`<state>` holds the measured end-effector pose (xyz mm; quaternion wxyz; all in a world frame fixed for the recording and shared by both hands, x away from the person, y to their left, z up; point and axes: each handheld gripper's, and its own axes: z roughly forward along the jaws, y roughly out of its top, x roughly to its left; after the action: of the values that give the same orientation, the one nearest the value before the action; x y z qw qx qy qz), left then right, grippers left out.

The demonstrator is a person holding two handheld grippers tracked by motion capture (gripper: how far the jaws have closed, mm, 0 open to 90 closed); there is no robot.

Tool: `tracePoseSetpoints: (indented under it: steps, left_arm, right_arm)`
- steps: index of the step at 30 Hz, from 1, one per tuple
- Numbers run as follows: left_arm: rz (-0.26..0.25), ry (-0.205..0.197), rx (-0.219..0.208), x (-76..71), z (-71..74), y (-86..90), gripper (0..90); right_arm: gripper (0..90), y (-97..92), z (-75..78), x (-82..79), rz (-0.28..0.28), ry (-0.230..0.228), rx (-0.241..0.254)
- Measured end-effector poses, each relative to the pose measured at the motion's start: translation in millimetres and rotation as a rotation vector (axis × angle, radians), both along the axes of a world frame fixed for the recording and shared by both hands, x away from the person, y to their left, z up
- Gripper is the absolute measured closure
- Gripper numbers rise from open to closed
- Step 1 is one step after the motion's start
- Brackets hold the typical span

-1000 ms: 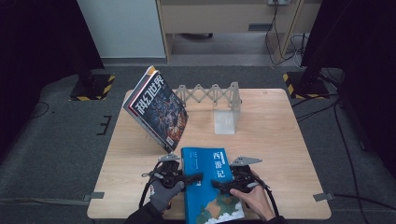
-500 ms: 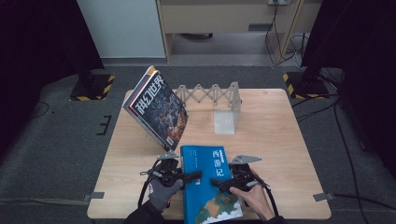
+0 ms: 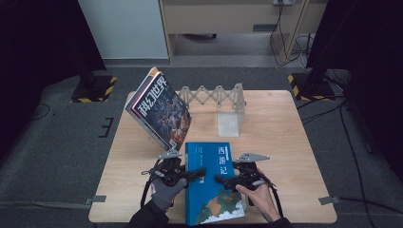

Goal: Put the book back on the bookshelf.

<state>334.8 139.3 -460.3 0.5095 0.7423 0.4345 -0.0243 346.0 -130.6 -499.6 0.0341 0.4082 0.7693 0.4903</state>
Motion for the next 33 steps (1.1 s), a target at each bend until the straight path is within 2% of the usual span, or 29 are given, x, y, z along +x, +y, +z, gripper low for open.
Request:
tracePoseSetpoints:
  steps: [4, 7, 11, 16, 25, 28, 31, 33]
  left_arm:
    - [0.004, -0.031, -0.01, 0.4, 9.9, -1.8, 56.2]
    - [0.01, -0.055, -0.01, 1.5, 15.7, -2.9, 56.8]
    - [0.015, -0.088, -0.011, 3.4, 23.5, -3.9, 58.0]
    - [0.013, -0.145, 0.008, 5.7, 33.6, -7.9, 59.0]
    - [0.003, -0.286, 0.023, 0.6, 46.1, -12.7, 59.8]
    - [-0.001, -0.295, 0.027, -0.6, 46.2, -12.8, 59.9]
    - [0.002, -0.288, 0.043, -2.6, 42.6, -11.7, 60.2]
    - [0.007, -0.276, 0.034, -2.7, 40.0, -9.3, 60.5]
  right_arm:
    - [8.8, -2.3, 7.2, 4.1, -0.001, -0.009, 0.025]
    - [10.2, -3.5, 11.7, 7.8, 0.0, -0.039, 0.029]
    - [14.1, -6.2, 18.2, 12.1, -0.015, -0.071, 0.057]
    - [15.8, -8.0, 28.4, 19.2, -0.029, -0.111, 0.068]
    - [19.3, -11.4, 45.0, 23.3, -0.047, -0.202, 0.097]
    - [20.5, -12.4, 49.3, 22.4, -0.051, -0.234, 0.095]
    - [21.7, -11.5, 48.0, 21.0, -0.048, -0.239, 0.081]
    - [21.9, -9.6, 45.7, 20.7, -0.048, -0.239, 0.075]
